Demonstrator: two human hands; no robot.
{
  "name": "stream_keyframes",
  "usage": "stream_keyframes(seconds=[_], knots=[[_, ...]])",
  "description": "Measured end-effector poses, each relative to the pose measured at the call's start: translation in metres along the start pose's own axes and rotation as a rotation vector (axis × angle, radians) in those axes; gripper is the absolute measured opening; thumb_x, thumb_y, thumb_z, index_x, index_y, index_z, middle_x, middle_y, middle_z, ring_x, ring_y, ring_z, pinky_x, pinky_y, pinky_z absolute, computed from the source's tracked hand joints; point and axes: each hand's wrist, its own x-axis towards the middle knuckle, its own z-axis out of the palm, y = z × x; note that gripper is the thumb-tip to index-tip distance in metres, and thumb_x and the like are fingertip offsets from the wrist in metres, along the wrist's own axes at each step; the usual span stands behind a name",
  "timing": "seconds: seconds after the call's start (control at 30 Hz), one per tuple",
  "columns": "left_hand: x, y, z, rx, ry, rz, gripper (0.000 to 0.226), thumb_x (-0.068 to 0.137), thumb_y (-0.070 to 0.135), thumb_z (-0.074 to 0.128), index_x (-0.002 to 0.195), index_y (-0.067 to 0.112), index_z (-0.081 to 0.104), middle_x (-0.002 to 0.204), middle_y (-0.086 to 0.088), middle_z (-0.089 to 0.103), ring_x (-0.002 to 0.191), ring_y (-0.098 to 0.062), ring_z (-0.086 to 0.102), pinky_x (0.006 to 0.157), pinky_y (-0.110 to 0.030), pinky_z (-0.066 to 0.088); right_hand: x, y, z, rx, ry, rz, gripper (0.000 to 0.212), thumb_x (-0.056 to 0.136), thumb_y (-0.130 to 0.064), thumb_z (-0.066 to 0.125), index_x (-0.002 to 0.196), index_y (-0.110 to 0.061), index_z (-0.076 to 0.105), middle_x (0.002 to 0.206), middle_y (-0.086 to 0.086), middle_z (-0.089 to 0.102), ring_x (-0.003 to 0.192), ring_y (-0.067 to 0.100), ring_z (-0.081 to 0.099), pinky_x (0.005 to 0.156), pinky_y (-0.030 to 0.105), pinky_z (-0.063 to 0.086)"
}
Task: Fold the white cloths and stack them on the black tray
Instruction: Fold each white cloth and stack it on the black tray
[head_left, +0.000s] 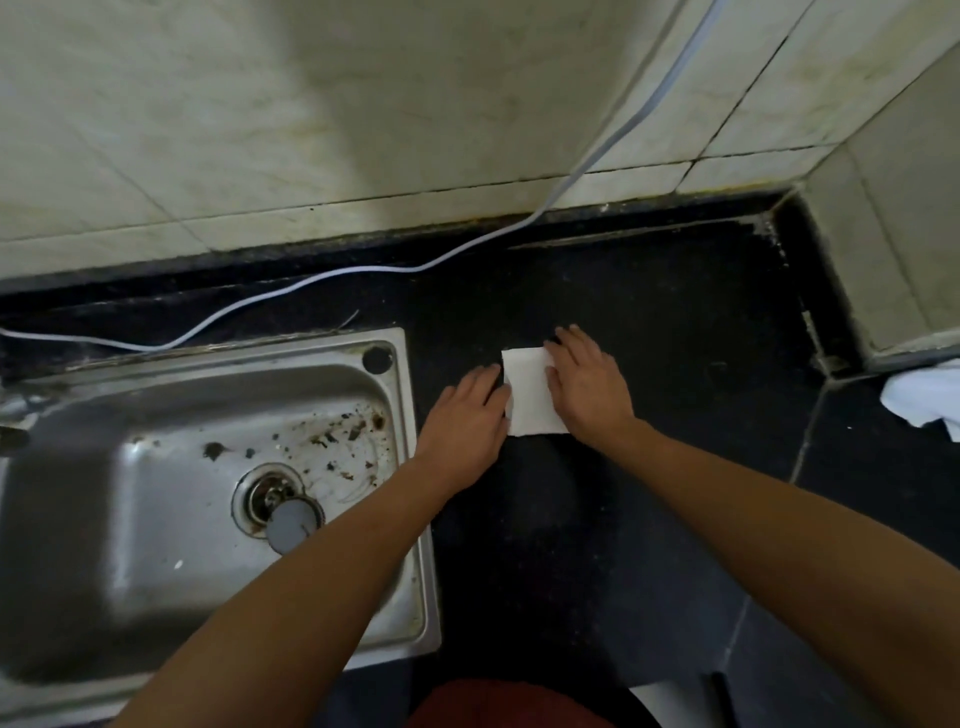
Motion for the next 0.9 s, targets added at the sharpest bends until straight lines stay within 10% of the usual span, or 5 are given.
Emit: stream_keyframes(seconds=[0.13,0.33,0.9], knots=[[0.015,0.006,0.010,0.127,-0.136,-0.019,0.058,0.101,0.036,0.036,0.151,0.011,0.020,0.161,-0.008,0.005,0.147,-0.025,0.008,0.115,-0.042,0.020,-0.007,0.018,0.008,-0.175,-0.145,-0.024,0.059,0.099,-0.036,0.015,0.148,-0.008,0.034,0.156,0.010,0.030,0.146,0.025,0.024,0.110,0.046,0.030],[0.014,-0.001,0.019,0.161,-0.154,-0.002,0.059,0.102,0.040,0.030,0.152,0.012,0.016,0.162,-0.005,0.001,0.148,-0.023,0.005,0.116,-0.042,0.018,0.008,0.025,0.006,-0.205,-0.079,-0.065,0.054,0.097,-0.042,0.034,0.137,-0.010,0.050,0.147,0.010,0.044,0.136,0.027,0.040,0.101,0.046,0.038],[-0.029,-0.037,-0.010,0.034,0.031,-0.135,0.033,0.092,0.023,0.054,0.121,0.008,0.060,0.135,-0.012,0.050,0.123,-0.029,0.047,0.100,-0.041,0.040,0.055,-0.013,-0.043,0.050,-0.614,0.181,0.039,0.081,-0.026,0.070,0.115,-0.013,0.058,0.102,0.005,0.060,0.087,0.021,0.056,0.067,0.030,0.041]])
